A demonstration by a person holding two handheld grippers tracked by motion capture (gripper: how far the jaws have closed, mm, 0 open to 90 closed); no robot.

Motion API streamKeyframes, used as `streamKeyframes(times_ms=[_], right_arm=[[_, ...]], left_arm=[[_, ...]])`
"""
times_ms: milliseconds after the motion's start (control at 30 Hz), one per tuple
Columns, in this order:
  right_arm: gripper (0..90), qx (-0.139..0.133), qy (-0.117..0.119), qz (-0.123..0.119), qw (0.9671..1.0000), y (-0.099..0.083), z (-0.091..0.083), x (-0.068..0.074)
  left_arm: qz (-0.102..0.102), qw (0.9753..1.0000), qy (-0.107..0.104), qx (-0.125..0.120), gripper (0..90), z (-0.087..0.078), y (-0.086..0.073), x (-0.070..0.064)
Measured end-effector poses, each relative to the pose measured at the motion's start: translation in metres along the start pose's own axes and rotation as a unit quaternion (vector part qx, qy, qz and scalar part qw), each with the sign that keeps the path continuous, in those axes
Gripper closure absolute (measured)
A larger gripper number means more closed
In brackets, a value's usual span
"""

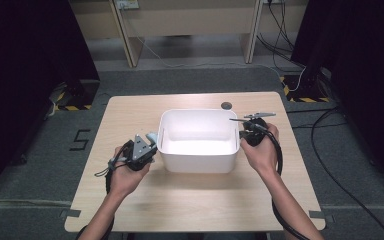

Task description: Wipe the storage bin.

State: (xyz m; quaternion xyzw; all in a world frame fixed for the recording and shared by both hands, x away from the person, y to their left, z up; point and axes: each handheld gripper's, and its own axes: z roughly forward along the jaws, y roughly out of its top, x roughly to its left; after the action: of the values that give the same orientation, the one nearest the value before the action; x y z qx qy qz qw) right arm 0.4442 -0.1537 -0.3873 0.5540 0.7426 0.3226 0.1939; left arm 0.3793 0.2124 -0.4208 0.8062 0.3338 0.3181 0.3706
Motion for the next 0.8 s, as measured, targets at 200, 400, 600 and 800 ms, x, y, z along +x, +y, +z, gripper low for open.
streamKeyframes(times_ms=[200,400,600,800], right_arm=[[72.6,-0.023,0.005,0.039,0.999,0.0,-0.007,-0.013],[69.6,-0.047,0.009,0.054,0.9974,0.003,-0.022,-0.015],[68.5,-0.053,0.021,0.048,0.9973,0.006,-0.025,-0.007],[66.8,-0.042,0.027,0.033,0.9982,0.006,-0.018,0.005]], left_arm=[[-0.015,0.9998,0.005,-0.007,81.7,-0.009,-0.009,-0.009],[-0.025,0.9995,0.01,-0.019,81.7,-0.021,-0.013,-0.016],[-0.019,0.9993,0.005,-0.031,81.7,-0.032,-0.01,-0.023],[-0.011,0.9993,-0.002,-0.034,81.7,-0.036,-0.011,-0.031]])
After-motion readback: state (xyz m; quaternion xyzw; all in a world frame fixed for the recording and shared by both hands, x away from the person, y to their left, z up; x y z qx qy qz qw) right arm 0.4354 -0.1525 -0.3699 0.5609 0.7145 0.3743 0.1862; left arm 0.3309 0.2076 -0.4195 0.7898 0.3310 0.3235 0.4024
